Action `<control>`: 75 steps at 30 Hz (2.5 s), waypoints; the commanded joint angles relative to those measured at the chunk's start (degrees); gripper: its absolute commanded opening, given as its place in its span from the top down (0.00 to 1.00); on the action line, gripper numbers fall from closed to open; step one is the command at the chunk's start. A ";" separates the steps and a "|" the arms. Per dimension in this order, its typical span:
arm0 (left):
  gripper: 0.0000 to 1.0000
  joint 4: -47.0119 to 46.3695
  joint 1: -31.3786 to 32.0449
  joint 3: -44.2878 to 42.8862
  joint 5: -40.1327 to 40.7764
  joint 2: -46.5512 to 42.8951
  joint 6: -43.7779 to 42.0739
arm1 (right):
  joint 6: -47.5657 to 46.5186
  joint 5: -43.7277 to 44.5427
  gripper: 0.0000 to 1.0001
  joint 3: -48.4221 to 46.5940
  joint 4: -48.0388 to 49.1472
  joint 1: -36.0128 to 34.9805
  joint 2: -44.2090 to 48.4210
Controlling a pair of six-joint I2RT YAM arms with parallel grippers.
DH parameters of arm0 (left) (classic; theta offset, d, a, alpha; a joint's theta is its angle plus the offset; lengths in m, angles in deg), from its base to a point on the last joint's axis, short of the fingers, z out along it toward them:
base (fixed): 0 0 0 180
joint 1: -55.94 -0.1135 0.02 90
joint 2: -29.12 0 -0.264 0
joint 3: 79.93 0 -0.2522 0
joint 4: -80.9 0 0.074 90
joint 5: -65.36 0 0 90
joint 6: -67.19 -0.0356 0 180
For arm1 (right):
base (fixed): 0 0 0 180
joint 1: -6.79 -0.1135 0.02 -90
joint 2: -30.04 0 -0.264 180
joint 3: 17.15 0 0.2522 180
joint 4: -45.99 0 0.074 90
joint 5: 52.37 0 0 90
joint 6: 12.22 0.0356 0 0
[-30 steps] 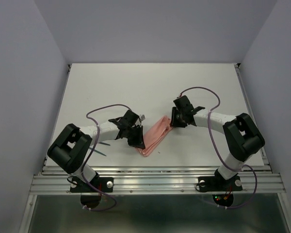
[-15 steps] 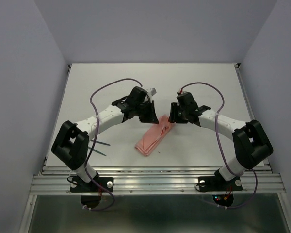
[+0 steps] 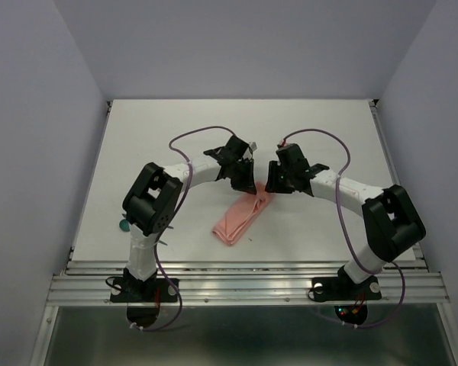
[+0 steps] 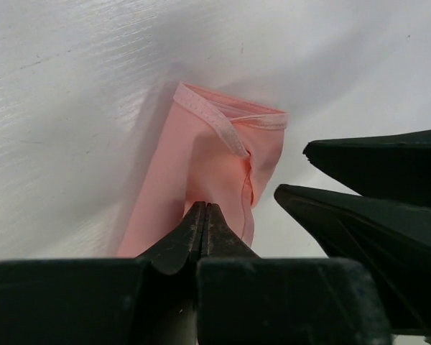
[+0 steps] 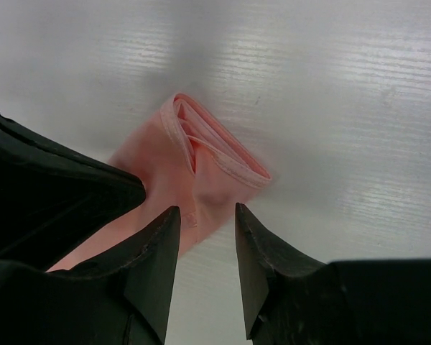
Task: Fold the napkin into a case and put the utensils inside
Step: Fold the 2/3-rectangle-folded napkin at the center of the board.
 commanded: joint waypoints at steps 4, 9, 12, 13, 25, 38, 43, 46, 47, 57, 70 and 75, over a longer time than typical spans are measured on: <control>1.00 -0.21 0.28 -3.77 -2.56 0.37 -1.85 | 0.69 0.02 0.59 -2.92 0.47 -1.33 -2.93; 1.00 -1.18 0.20 -2.18 -4.23 0.37 -1.68 | 1.13 2.04 0.63 -2.57 1.26 -1.33 -3.64; 1.00 -0.91 0.20 -1.57 -4.32 0.02 -1.85 | 1.39 3.35 0.70 -2.31 1.27 -1.33 -3.55; 1.00 -1.00 0.20 -1.31 -4.41 0.02 -1.94 | 1.39 3.62 0.71 -2.39 1.27 -1.33 -3.64; 1.00 -2.32 0.28 1.24 -5.29 -0.42 -1.94 | 2.09 3.97 0.66 -2.40 1.44 -2.38 -2.32; 1.00 -5.13 0.28 2.65 -6.61 0.19 -1.15 | 2.80 11.09 0.65 -2.92 -0.40 -5.99 -2.40; 1.00 -5.13 0.28 2.74 -6.87 0.72 -0.98 | 2.71 11.88 0.66 -3.27 -0.40 -6.61 -3.37; 1.00 -5.39 0.28 2.83 -7.05 0.90 -0.98 | 2.62 11.97 0.69 -3.19 -0.14 -6.61 -4.34; 1.00 -5.39 0.37 2.91 -7.05 0.98 -0.89 | 2.71 12.06 0.69 -3.19 -0.14 -6.61 -4.60; 1.00 -7.85 0.28 4.23 -8.45 2.74 -0.36 | 3.33 13.12 0.98 -3.01 -0.14 -7.14 -2.85; 1.00 -11.63 1.78 4.06 -9.68 4.94 1.57 | 4.47 9.86 0.99 -3.27 0.12 -7.14 -1.00; 1.00 -15.23 1.78 5.72 -7.84 2.50 2.45 | 4.91 9.60 0.99 -2.75 0.04 -7.14 -1.09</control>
